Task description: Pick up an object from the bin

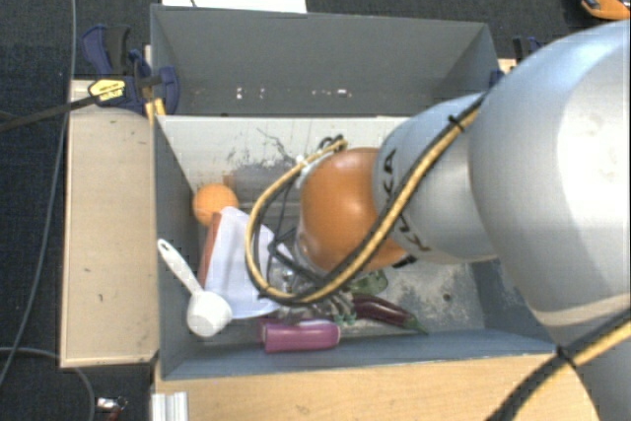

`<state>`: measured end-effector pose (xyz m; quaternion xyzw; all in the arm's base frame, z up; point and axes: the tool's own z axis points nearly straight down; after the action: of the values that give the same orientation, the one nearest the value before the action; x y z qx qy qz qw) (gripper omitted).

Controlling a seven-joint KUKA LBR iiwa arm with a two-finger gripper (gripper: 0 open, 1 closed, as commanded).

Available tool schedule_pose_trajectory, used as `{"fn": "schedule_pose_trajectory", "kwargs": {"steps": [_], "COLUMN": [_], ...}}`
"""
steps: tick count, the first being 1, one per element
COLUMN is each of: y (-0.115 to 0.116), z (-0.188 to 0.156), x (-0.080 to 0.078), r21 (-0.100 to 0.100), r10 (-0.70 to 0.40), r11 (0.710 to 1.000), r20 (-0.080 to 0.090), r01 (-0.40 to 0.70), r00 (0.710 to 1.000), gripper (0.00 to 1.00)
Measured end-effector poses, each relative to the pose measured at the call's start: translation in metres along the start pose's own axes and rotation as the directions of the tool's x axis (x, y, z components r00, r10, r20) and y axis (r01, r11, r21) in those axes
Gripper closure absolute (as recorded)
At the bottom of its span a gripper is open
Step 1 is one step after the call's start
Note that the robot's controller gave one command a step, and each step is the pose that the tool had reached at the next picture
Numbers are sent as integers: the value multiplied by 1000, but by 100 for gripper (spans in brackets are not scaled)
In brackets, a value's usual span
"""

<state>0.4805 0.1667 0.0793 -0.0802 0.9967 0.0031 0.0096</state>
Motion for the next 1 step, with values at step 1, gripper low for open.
{"fn": "schedule_pose_trajectory", "kwargs": {"steps": [1], "y": [-5], "z": [-2], "x": [2], "r21": [0], "r10": [9], "r11": [1000], "r20": [3], "r01": [-9], "r00": [1000], "gripper": [100]}}
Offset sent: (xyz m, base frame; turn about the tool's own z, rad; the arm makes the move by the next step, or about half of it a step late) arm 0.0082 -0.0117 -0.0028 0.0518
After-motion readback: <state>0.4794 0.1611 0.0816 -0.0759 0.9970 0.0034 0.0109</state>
